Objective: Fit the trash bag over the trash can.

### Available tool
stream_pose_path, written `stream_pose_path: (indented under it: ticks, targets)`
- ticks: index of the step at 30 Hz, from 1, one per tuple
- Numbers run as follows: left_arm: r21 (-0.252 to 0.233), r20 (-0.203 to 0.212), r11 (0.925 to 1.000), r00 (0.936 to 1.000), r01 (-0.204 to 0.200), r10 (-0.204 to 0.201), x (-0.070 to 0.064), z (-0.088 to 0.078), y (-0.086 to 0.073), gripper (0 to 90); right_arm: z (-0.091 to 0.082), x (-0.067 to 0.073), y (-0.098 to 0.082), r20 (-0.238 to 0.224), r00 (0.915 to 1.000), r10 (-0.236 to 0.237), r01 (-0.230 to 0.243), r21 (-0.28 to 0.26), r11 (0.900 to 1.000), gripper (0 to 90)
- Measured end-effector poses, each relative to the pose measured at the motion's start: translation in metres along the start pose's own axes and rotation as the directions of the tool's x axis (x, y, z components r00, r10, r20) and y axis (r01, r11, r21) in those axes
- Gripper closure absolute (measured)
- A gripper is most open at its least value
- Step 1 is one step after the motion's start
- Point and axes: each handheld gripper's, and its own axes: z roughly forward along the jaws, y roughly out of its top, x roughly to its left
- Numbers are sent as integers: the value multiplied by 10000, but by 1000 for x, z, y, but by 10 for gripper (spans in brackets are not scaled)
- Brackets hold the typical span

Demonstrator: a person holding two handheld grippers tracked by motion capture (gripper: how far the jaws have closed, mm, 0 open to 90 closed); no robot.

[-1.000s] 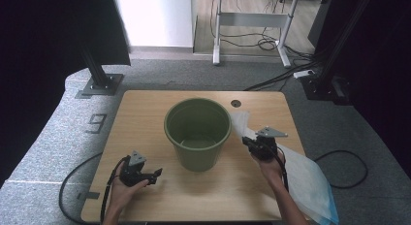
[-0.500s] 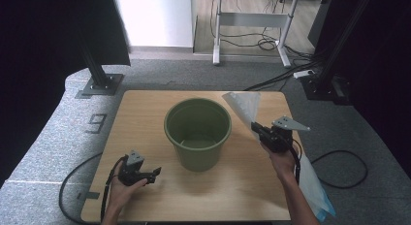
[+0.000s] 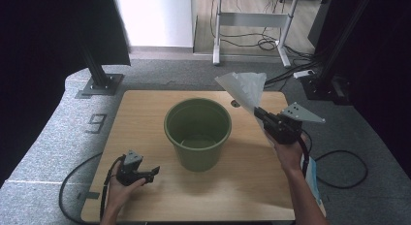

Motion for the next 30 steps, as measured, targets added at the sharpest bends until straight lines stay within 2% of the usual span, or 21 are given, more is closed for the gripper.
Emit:
stream_pose_path:
  ticks: [6,12,15,20,23,30]
  targets:
    - [-242,-77,9997,10000,59,-61,1,-4,0,169,2,16,12,-354,9990,-282,275,-206,9994,889]
    - [-355,-222,9993,9997,71,-79,1,-4,1,174,17,33,13,-1109,9933,-331,314,-174,9994,889]
    - [-523,-191,9984,9995,235,-245,1,-6,2,175,25,42,11,-1370,9895,-460,454,-78,9989,889]
    - [-768,7,9964,9994,359,-360,0,-11,4,174,40,57,-1,-1849,9806,-650,744,442,9962,888]
    - [-774,-76,9965,9995,305,-312,-2,-11,6,174,46,61,-11,-2064,9761,-688,859,752,9935,888]
    - [-515,-125,9986,9998,114,-120,-5,-5,6,174,57,67,-26,-2514,9664,-534,869,1239,9885,886]
